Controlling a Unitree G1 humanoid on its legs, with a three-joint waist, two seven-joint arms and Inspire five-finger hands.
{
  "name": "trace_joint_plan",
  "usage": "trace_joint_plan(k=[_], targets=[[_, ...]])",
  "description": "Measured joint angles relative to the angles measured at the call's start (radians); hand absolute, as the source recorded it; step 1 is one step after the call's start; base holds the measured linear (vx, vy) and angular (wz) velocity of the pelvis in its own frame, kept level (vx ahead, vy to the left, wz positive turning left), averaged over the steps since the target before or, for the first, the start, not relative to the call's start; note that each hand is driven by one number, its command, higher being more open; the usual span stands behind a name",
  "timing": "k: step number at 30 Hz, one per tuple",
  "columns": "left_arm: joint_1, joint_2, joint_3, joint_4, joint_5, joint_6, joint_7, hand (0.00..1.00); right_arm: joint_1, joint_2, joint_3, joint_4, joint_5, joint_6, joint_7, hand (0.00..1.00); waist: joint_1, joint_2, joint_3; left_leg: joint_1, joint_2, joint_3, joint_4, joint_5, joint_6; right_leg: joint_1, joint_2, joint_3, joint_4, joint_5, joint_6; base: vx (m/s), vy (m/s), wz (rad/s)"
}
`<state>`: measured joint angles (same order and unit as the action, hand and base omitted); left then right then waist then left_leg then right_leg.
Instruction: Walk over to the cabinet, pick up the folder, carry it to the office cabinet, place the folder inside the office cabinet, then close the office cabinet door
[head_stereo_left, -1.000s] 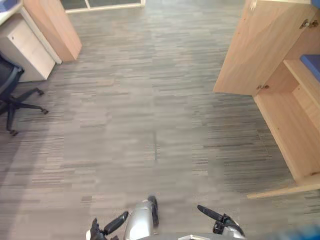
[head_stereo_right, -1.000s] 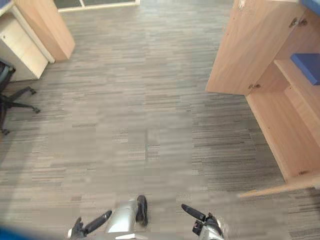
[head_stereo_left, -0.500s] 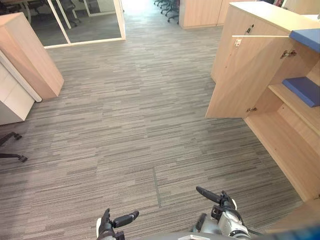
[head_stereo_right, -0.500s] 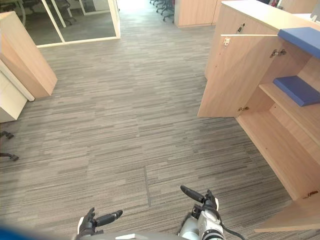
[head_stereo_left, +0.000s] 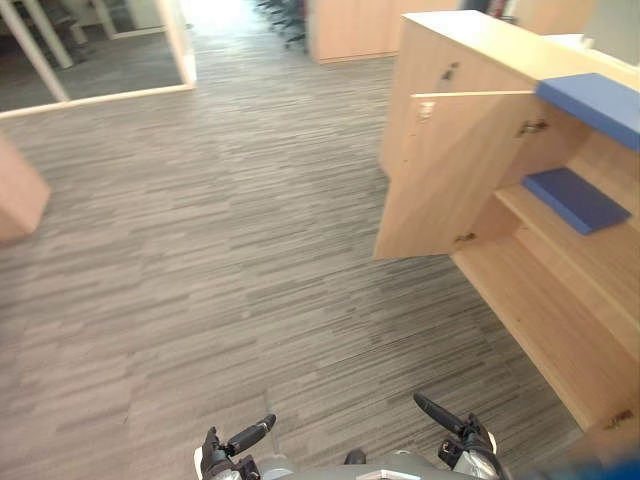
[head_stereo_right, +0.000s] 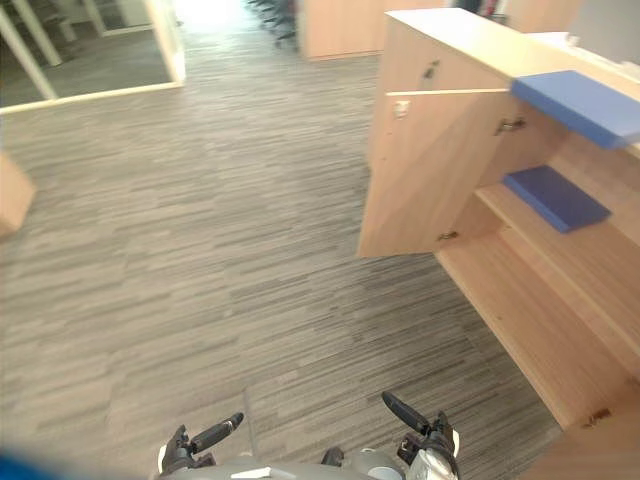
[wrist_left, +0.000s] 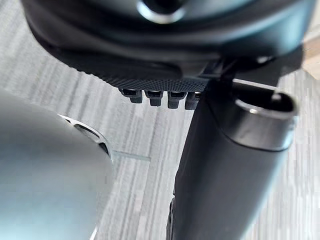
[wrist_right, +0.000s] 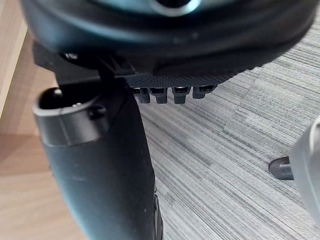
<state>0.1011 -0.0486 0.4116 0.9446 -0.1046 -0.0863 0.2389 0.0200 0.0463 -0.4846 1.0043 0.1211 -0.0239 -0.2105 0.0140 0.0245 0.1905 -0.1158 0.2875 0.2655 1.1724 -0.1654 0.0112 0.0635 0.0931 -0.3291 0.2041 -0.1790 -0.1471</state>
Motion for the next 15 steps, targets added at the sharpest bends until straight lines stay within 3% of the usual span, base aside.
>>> trace_joint_plan(k=[2, 3, 5, 7, 8, 9, 10, 12, 14, 15], targets=[[0.001, 0.005, -0.007, -0.031, -0.001, -0.007, 0.001, 1.00, 0.029, -0.005, 0.020, 0.022, 0.001, 0.004, 0.000, 1.00, 0.019, -0.019, 0.001, -0.088, -0.023, -0.024, -0.065, -0.051, -0.022, 0.052, -0.003, 0.083, -0.041, -0.002, 0.011, 0.39, 0.076, -1.22], [0.001, 0.002, -0.009, -0.045, 0.000, -0.013, 0.001, 1.00, 0.040, -0.010, 0.035, 0.024, 0.007, 0.010, -0.005, 1.00, 0.028, -0.020, 0.003, -0.135, -0.047, -0.054, -0.166, -0.083, -0.042, 0.084, -0.009, 0.136, -0.054, 0.001, 0.038, 0.38, 0.144, -1.40], [0.000, 0.002, -0.015, -0.058, 0.000, -0.014, 0.001, 1.00, 0.039, -0.018, 0.089, 0.024, 0.007, 0.012, -0.014, 1.00, 0.034, -0.025, 0.005, -0.172, -0.112, -0.129, -0.371, -0.106, -0.061, 0.121, -0.026, 0.226, -0.068, -0.010, 0.052, 0.41, 0.195, -1.41], [-0.002, -0.003, -0.021, -0.057, 0.006, -0.015, 0.003, 1.00, 0.031, -0.021, 0.154, 0.013, 0.003, 0.009, -0.006, 1.00, 0.040, -0.038, -0.007, -0.180, -0.234, -0.367, -0.669, -0.075, -0.088, 0.132, -0.065, 0.334, -0.065, -0.037, 0.097, 0.42, 0.274, -1.49], [0.002, -0.008, -0.021, -0.056, 0.006, -0.015, 0.004, 1.00, 0.028, -0.023, 0.156, 0.011, 0.003, 0.006, -0.004, 1.00, 0.042, -0.030, -0.016, -0.179, -0.246, -0.423, -0.718, -0.058, -0.081, 0.133, -0.067, 0.357, -0.063, -0.046, 0.112, 0.44, 0.322, -1.58], [0.005, -0.022, -0.014, -0.040, -0.001, -0.015, 0.008, 1.00, 0.028, -0.028, 0.155, 0.010, 0.000, -0.001, -0.003, 1.00, 0.046, -0.002, -0.036, -0.170, -0.237, -0.458, -0.738, 0.030, -0.077, 0.135, -0.068, 0.412, -0.042, -0.071, 0.145, 0.48, 0.359, -1.68], [-0.004, -0.019, 0.010, -0.025, -0.006, -0.013, 0.006, 1.00, 0.024, -0.013, 0.156, 0.009, -0.001, 0.000, 0.000, 1.00, 0.056, -0.018, -0.047, -0.149, -0.224, -0.384, -0.715, 0.025, -0.079, 0.117, -0.094, 0.439, 0.007, -0.085, 0.179, 0.55, 0.424, -1.76], [-0.001, -0.016, 0.039, -0.022, -0.007, -0.014, 0.009, 1.00, 0.027, 0.023, 0.164, -0.006, -0.002, 0.000, 0.011, 1.00, 0.078, -0.042, -0.066, -0.093, -0.213, -0.254, -0.720, -0.029, -0.047, 0.032, -0.148, 0.404, 0.177, -0.100, 0.208, 0.46, 0.406, -1.94], [-0.004, -0.004, 0.027, -0.009, -0.007, -0.013, 0.003, 1.00, 0.024, 0.022, 0.177, -0.014, -0.004, 0.007, 0.026, 1.00, 0.083, -0.060, -0.066, -0.001, -0.240, -0.147, -0.753, -0.055, -0.018, -0.092, -0.233, 0.343, 0.466, -0.083, 0.208, 0.30, 0.344, -1.62], [-0.008, 0.010, -0.001, 0.007, -0.007, -0.013, 0.001, 1.00, 0.023, 0.022, 0.155, -0.025, -0.004, 0.007, 0.026, 1.00, 0.073, -0.067, -0.066, 0.059, -0.269, -0.095, -0.778, -0.066, 0.001, -0.164, -0.312, 0.280, 0.649, -0.051, 0.165, 0.20, 0.246, -0.81]])
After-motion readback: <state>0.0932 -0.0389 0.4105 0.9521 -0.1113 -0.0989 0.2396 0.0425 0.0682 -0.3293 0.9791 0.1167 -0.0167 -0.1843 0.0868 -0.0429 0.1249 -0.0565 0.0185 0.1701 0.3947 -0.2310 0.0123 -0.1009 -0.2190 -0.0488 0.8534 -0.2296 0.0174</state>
